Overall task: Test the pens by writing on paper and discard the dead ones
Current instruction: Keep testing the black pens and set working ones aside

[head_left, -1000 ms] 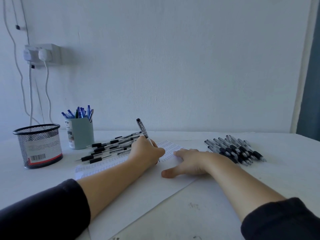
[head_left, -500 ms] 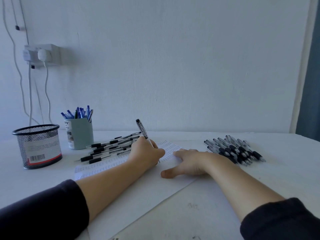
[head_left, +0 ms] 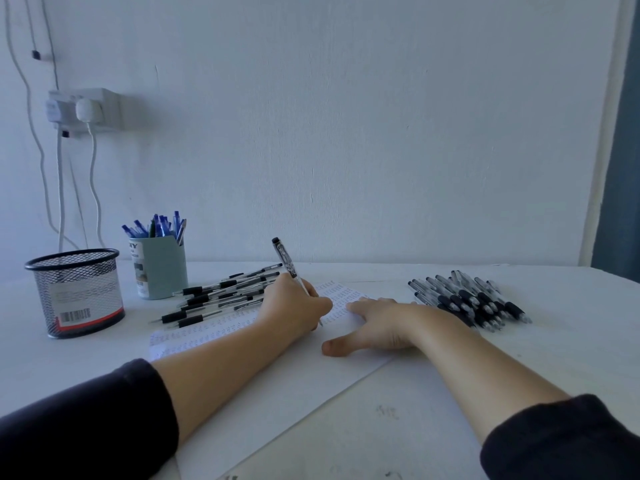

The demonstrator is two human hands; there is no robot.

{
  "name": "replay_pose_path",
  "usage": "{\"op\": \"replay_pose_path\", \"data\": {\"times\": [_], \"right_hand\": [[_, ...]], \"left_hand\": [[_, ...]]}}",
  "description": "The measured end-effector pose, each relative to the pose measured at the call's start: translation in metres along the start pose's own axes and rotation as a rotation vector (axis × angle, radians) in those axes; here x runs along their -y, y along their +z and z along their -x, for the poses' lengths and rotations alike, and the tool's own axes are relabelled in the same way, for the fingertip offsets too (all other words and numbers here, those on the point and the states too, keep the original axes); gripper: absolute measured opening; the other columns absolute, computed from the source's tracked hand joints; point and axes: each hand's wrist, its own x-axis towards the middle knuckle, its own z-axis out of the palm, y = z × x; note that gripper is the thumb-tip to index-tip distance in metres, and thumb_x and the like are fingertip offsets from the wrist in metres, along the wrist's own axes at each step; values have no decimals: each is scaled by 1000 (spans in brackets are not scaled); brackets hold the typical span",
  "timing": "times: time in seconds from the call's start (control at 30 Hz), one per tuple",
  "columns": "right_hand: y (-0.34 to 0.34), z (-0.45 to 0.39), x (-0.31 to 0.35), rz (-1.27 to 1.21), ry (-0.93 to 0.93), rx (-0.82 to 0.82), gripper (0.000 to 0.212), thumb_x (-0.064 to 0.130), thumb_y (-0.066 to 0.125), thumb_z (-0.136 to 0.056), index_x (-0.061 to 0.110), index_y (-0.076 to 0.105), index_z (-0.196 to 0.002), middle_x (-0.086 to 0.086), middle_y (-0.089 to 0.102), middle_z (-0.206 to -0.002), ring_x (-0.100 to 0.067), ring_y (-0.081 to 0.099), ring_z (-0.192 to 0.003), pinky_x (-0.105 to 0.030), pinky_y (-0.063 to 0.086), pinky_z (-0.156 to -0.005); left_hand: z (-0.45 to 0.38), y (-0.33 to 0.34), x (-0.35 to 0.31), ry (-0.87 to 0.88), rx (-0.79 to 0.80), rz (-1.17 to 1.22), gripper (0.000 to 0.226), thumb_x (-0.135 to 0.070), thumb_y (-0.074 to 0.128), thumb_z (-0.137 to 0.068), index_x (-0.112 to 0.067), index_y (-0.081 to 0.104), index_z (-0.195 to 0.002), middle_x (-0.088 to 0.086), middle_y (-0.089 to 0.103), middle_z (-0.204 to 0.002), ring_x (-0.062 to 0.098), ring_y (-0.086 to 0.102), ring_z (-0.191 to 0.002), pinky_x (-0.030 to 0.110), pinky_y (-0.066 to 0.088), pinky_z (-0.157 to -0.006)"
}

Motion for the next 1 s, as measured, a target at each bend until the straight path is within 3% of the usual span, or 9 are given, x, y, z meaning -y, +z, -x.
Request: {"op": "replay_pose_path", "data": {"times": [0.3,0.37,0.47,0.53,0.63,0.73,0.8,0.87,1.0], "right_hand": [[-1,-1,0,-13,2,-3,110,86,55,-58,39,15,-150,0,11,-159,-24,13,-146,-46,17,-115],[-1,-1,0,-16,1,-2,112,87,56,-57,39,14,-150,1,10,-160,-23,14,-146,-46,17,-115],[-1,-4,-1,-12,1,-3,115,88,55,-55,39,12,-150,2,9,-160,-23,11,-146,-47,15,-116],[-1,-4,-1,-19,-12,-6,114,87,55,-57,38,14,-150,3,11,-160,-23,13,-146,-46,15,-116],[-2,-2,-3,-69,-46,-18,107,81,60,-62,35,19,-150,6,17,-158,-20,19,-144,-44,18,-116],[-2,-3,-5,-129,-75,-39,101,73,66,-65,35,24,-149,11,23,-156,-16,25,-142,-39,21,-116],[-2,-5,-7,-157,-92,-61,99,69,69,-66,34,27,-148,13,24,-155,-13,27,-141,-36,21,-115],[-3,-6,-8,-186,-105,-79,95,64,71,-68,32,29,-147,12,25,-154,-12,29,-140,-33,22,-114],[-3,-6,-9,-216,-121,-97,88,60,73,-70,32,35,-145,10,30,-152,-12,33,-138,-31,25,-111]], "left_hand": [[1,-1,-1,-6,2,-14,10,-11,62,-73,-10,61,-63,0,59,-46,9,48,-42,16,37,-47],[0,-3,0,-16,-19,98,19,-11,60,-78,-10,58,-59,0,57,-45,7,42,-35,16,32,-42],[0,-12,-3,-99,-45,476,34,-22,52,-90,-11,52,-59,6,55,-50,12,37,-39,21,26,-42],[-3,-19,-6,-127,-83,569,38,-30,44,-95,-11,52,-62,5,56,-59,14,40,-50,25,30,-49],[-11,-29,-6,-124,-174,591,27,-19,43,-95,-9,55,-73,4,55,-71,15,46,-62,28,40,-57],[-16,-39,-4,-70,-264,616,7,-10,45,-95,-12,49,-100,8,55,-70,17,46,-55,26,39,-47],[-17,-43,-2,-35,-304,639,15,-16,44,-98,-19,37,-111,7,53,-64,16,43,-45,24,35,-37],[-15,-45,-3,-22,-313,669,14,-25,40,-101,-21,35,-113,6,51,-60,14,39,-37,21,31,-33],[-14,-44,-4,-51,-303,690,12,-20,37,-101,-18,43,-111,6,52,-62,16,42,-42,26,35,-43]]}}
